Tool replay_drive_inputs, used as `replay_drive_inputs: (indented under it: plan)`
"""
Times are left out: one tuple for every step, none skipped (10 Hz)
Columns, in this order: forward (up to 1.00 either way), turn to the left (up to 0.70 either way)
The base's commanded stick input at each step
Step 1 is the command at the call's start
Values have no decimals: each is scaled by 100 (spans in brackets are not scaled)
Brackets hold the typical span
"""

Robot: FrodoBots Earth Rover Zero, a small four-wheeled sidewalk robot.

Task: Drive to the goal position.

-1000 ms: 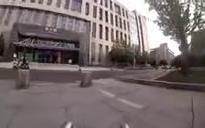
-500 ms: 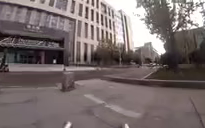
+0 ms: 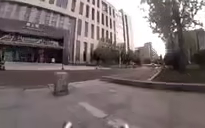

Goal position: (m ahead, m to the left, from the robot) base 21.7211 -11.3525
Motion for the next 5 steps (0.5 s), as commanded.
replay_drive_inputs:
  plan:
    - [-100,40]
    - [-100,40]
    - [-99,39]
    - [-99,39]
    - [-99,39]
